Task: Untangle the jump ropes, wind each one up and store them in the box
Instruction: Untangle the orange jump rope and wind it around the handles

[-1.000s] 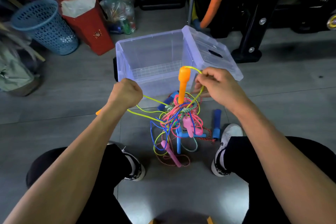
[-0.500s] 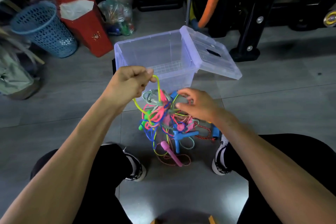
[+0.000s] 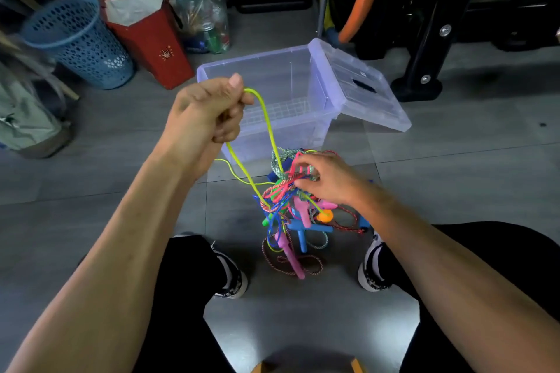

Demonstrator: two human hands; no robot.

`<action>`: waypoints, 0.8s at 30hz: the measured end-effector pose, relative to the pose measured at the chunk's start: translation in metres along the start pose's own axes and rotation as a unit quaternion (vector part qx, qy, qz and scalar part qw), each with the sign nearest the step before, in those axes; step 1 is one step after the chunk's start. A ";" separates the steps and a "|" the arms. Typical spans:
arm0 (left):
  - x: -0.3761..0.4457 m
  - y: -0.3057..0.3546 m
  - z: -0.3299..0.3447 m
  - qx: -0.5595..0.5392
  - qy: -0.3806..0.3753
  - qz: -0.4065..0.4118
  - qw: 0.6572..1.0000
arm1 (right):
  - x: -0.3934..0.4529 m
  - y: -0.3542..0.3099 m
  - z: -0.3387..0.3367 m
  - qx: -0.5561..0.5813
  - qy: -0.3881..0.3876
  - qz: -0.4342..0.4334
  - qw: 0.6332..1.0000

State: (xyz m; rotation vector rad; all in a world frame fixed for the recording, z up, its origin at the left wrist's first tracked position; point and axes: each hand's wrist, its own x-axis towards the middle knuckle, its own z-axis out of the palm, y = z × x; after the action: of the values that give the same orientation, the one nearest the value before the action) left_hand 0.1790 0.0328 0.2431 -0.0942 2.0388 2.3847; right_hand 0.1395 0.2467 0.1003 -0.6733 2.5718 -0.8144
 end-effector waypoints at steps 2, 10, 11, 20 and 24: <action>-0.002 -0.001 0.002 0.020 -0.030 -0.004 0.999 | 0.003 -0.016 0.000 0.051 0.009 -0.021 0.998; -0.005 -0.001 0.001 -0.008 -0.032 -0.031 0.999 | 0.010 -0.039 -0.009 0.079 0.024 -0.014 0.997; -0.003 -0.003 -0.002 0.009 -0.009 -0.046 0.999 | 0.010 -0.041 -0.012 0.111 0.053 0.000 0.992; 0.008 -0.027 -0.010 0.486 0.020 -0.028 0.873 | 0.001 -0.063 -0.063 0.109 0.125 -0.080 0.983; 0.005 -0.029 0.013 0.508 -0.076 0.120 0.849 | -0.001 -0.066 -0.056 0.091 0.107 -0.109 0.984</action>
State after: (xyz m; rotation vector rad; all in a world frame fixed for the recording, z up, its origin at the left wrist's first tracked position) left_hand 0.1751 0.0499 0.2161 0.3552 3.0062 1.0143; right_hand 0.1358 0.2242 0.1839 -0.8614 2.5949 -1.2392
